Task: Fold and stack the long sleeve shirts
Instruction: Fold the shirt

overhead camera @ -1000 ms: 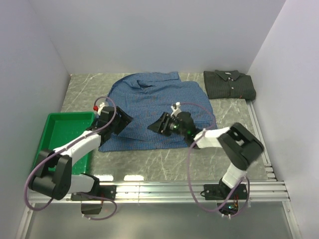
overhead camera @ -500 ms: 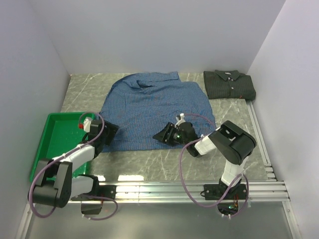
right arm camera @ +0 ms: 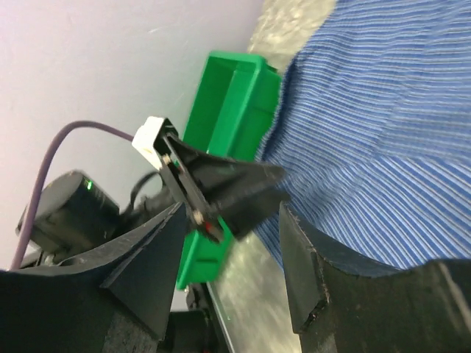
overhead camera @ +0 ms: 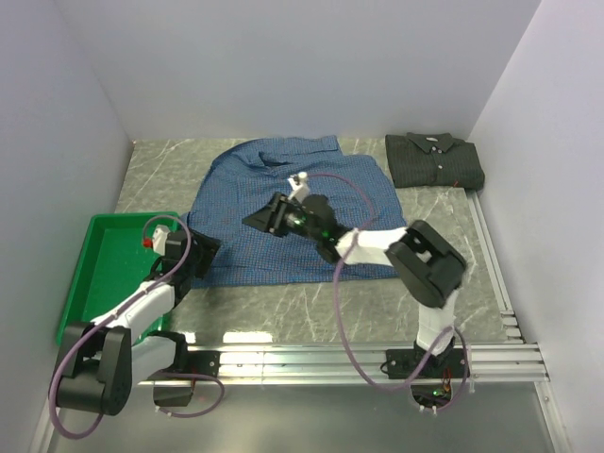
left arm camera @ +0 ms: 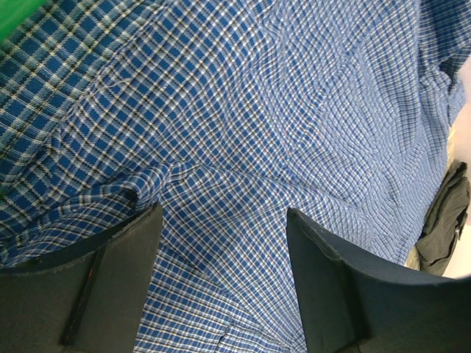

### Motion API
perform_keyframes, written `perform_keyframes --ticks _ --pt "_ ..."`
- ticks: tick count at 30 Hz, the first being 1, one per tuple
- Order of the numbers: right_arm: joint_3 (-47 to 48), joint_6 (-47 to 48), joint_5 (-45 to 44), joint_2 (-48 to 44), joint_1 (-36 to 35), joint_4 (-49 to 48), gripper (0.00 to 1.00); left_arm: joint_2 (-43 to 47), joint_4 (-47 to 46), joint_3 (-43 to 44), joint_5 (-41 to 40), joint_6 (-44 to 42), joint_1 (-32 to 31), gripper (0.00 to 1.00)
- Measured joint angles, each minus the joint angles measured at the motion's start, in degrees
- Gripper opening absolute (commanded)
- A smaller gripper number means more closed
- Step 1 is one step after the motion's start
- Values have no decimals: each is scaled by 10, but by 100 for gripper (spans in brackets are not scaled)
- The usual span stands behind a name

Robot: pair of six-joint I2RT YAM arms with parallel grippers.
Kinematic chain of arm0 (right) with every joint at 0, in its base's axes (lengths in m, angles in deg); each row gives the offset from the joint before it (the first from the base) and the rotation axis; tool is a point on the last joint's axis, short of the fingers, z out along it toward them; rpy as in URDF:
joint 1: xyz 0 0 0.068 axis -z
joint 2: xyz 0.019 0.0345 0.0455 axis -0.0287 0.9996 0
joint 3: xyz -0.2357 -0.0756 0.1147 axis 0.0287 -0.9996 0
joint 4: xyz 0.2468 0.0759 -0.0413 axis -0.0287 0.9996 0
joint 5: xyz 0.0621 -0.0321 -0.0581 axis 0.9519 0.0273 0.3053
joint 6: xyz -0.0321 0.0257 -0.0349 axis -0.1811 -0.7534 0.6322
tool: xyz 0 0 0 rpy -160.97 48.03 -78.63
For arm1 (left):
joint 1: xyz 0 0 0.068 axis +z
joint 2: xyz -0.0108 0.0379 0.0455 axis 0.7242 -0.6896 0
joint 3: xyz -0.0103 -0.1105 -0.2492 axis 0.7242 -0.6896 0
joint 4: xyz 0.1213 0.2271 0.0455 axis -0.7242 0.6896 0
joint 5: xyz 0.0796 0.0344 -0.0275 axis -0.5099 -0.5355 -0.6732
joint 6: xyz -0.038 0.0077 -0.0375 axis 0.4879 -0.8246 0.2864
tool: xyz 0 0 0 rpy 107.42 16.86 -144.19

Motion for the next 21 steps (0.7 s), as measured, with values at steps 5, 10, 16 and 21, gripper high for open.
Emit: perform_keyframes --ticks 5,10,16,21 --pt "121 -5 23 123 -15 18 61 -13 0 0 0 0 1 74" --pt "171 -2 28 203 -13 48 61 -29 -6 0 0 9 5 74" --pt "166 -7 29 225 1 52 61 -44 -38 -5 2 33 11 74" --pt "134 -11 33 225 37 22 61 -45 -54 -15 4 55 16 73"
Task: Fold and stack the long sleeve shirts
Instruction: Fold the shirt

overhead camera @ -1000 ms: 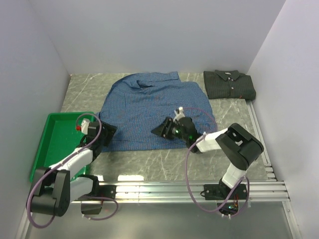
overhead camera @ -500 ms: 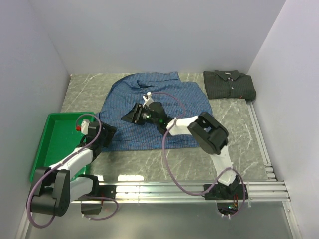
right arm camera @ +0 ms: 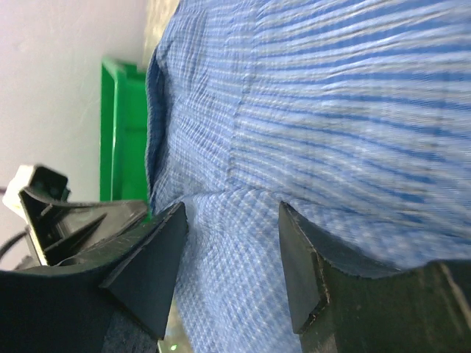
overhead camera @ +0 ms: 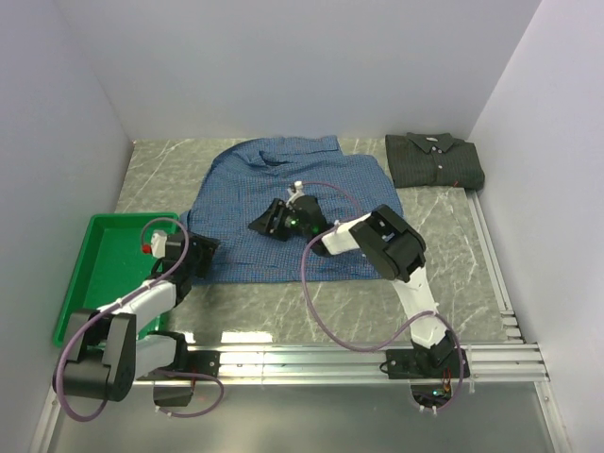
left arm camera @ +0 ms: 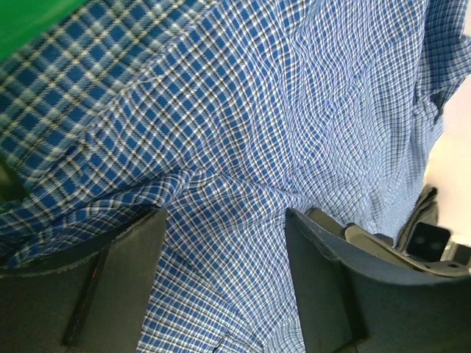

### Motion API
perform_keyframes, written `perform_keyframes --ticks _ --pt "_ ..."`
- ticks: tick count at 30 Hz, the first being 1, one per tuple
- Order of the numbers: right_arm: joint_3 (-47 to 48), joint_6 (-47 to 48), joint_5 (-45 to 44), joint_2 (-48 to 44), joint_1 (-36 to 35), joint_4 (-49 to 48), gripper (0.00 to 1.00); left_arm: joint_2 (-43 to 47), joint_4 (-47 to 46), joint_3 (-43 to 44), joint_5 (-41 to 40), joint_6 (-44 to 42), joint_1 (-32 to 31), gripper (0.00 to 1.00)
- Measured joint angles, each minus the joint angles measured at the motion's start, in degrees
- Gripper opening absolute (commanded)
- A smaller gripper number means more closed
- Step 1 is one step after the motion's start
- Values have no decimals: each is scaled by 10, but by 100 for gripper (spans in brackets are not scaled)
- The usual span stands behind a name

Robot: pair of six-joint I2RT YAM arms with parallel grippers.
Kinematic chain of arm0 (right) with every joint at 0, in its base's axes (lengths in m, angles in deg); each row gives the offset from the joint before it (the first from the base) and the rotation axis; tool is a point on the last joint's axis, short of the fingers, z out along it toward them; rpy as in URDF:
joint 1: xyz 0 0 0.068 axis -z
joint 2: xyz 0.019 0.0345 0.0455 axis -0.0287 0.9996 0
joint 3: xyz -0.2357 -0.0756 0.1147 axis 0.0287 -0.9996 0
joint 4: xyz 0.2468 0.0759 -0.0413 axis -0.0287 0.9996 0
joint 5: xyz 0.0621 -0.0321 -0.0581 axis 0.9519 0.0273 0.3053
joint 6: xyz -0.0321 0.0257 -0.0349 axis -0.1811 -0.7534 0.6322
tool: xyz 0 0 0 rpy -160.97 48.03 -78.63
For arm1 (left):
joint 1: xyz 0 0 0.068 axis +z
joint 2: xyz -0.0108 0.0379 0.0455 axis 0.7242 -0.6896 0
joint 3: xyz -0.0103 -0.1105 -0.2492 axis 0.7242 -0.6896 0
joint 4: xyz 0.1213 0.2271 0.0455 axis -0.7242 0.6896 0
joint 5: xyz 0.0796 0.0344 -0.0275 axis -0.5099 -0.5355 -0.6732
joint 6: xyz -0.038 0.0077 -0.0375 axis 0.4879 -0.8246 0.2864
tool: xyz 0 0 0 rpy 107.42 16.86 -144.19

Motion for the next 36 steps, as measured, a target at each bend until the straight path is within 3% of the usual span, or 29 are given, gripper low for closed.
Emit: perform_keyframes --ticks 12,17,22,28,36 --pt "-105 0 2 -62 100 -31 61 42 40 -8 2 14 3 76" --pt "-137 34 -8 -113 130 13 61 74 103 16 -7 -18 5 85" --pt "-151 115 -45 -229 143 139 61 84 163 87 -5 -63 6 96" --pt "-139 223 -126 -377 142 350 61 86 226 177 -1 -128 -4 97" --pt "-127 331 -246 -420 142 597 61 -4 279 229 -15 -193 -90 98"
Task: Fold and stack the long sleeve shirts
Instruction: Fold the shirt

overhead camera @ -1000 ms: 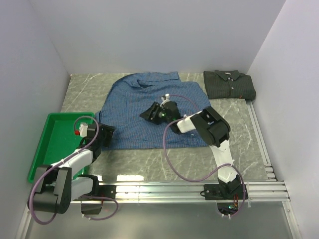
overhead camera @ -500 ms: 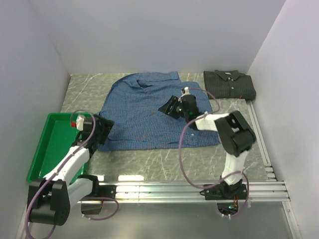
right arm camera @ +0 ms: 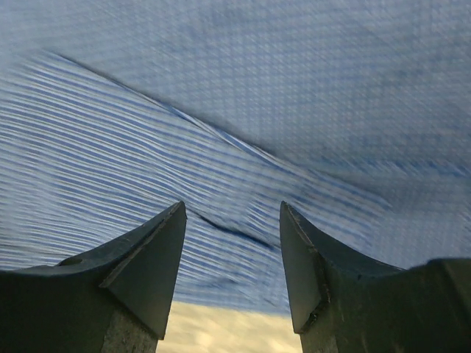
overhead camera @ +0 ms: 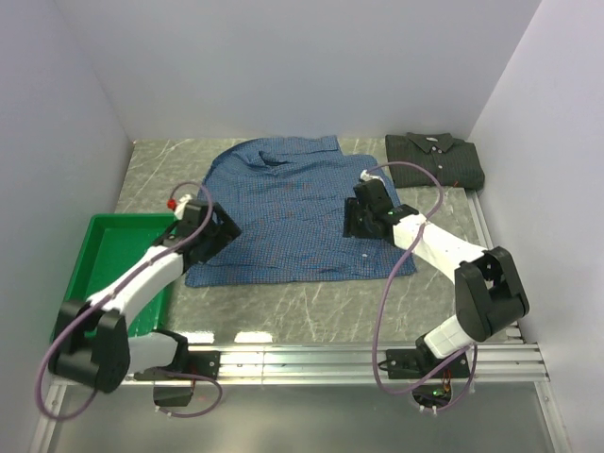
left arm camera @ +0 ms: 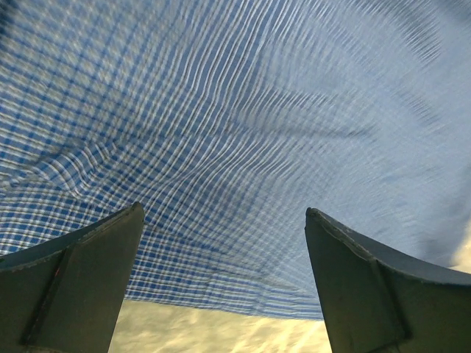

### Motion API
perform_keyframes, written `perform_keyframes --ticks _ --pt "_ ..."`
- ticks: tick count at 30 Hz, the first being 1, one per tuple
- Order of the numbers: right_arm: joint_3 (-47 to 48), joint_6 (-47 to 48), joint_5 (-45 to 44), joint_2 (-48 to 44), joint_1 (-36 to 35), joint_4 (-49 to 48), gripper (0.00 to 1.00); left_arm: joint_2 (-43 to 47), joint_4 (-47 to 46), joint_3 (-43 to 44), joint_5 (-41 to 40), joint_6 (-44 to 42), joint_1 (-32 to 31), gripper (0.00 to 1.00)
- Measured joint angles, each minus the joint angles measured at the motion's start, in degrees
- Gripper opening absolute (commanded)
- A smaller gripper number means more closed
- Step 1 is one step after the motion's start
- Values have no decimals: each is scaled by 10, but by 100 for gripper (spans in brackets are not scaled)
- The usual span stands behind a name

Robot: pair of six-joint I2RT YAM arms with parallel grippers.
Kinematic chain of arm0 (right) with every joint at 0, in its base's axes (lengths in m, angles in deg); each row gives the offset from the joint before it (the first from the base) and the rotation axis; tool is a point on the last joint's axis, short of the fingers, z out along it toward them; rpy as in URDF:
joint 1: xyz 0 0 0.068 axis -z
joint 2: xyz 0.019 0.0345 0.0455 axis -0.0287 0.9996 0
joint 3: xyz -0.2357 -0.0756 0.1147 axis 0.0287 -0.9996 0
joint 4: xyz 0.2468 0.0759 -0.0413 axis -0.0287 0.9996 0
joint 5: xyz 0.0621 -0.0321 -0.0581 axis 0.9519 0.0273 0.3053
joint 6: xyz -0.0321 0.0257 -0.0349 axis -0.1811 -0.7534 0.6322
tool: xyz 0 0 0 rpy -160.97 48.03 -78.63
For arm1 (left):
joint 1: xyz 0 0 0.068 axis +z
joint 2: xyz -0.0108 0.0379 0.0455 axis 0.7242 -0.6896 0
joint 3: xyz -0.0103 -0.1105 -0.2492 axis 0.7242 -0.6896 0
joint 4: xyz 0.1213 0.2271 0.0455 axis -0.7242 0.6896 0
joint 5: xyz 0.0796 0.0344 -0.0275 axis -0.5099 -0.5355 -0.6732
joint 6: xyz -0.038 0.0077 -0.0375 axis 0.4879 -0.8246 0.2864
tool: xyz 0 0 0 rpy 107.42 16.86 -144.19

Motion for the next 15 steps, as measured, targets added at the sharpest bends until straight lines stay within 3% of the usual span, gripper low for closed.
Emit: perform_keyframes --ticks 8,15 --pt "2 61 -49 36 8 79 61 -121 35 19 -26 -14 -37 98" --pt "10 75 -38 95 20 135 62 -151 47 19 -34 -14 -37 98"
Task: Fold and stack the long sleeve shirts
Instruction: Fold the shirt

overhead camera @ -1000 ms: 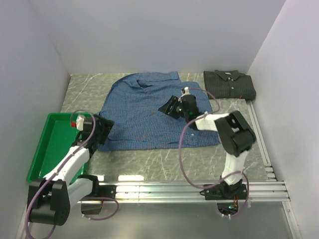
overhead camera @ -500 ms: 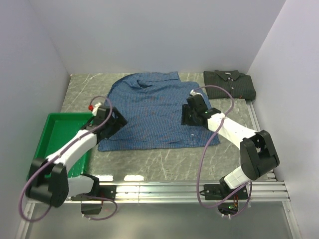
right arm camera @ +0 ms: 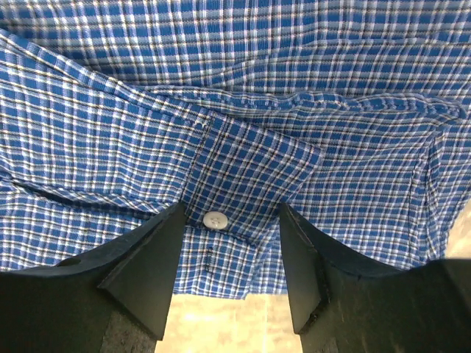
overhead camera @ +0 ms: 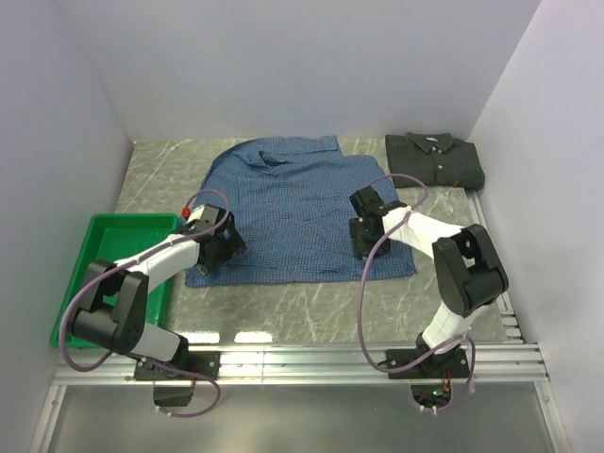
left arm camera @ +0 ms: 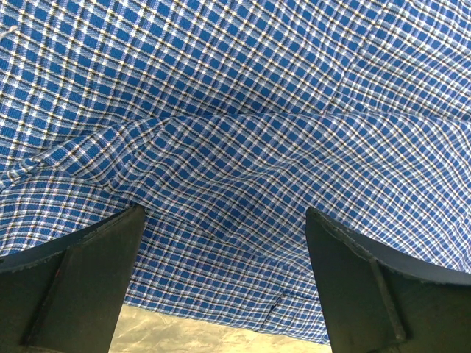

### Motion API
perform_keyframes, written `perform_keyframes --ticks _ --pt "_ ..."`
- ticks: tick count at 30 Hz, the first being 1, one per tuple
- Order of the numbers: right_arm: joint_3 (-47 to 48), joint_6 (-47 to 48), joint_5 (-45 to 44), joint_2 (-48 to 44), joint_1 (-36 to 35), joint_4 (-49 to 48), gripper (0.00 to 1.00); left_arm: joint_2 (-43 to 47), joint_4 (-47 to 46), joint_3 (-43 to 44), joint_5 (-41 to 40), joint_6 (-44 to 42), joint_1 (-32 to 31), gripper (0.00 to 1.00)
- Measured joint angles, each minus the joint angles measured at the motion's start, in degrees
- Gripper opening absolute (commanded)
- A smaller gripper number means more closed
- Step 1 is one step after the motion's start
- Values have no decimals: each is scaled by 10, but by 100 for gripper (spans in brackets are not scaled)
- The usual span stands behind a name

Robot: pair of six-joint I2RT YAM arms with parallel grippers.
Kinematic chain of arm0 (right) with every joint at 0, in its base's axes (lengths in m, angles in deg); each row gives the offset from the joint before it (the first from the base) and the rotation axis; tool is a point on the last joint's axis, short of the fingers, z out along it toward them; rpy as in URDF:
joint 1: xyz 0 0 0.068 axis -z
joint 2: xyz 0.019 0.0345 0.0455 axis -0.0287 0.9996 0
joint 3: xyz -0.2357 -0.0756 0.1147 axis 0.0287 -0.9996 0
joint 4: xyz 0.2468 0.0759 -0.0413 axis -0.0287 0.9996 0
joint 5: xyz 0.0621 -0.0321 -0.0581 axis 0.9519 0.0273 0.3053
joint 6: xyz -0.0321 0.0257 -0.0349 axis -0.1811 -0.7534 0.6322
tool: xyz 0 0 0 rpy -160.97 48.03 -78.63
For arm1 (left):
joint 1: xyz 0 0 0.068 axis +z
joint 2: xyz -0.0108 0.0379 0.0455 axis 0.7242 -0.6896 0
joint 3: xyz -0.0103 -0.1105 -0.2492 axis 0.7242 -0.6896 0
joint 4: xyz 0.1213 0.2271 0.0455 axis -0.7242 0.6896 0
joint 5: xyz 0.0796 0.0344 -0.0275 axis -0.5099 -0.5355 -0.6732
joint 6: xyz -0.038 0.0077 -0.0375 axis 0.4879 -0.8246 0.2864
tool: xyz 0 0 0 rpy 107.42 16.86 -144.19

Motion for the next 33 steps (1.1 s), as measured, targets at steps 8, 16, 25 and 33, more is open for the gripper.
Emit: perform_keyframes --ticks 8,16,25,33 --pt "23 -18 23 14 2 85 63 4 -7 -8 2 0 0 99" --pt "-46 -67 17 -45 5 119 65 78 -20 -68 20 16 -32 99" --pt "-56 -94 43 -211 -17 39 62 142 92 -51 13 49 -93 99" --pt "-55 -106 50 -122 -31 -69 62 120 76 49 -17 49 -109 98"
